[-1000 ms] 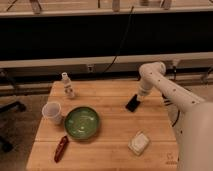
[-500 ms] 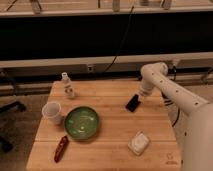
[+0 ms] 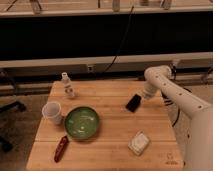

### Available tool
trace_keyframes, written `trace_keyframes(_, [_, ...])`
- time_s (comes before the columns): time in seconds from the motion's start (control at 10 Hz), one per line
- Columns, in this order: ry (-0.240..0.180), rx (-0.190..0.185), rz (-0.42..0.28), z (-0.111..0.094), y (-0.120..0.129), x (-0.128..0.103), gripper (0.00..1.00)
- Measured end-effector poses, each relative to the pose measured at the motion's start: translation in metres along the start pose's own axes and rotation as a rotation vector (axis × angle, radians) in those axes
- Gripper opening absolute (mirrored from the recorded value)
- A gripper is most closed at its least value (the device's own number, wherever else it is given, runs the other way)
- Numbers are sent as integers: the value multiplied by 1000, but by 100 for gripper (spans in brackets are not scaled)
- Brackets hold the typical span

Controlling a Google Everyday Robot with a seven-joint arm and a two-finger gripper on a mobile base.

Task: Push the eraser across the table

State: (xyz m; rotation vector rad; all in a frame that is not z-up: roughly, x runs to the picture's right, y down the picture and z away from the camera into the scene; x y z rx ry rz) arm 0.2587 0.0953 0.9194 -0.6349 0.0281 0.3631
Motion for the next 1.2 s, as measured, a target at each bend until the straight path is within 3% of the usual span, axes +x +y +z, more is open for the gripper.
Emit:
trace_keyframes(0.5, [-1, -11, 4, 11, -1, 3, 0])
trace_keyframes(1.2, [-5, -36, -55, 15, 10, -20, 0])
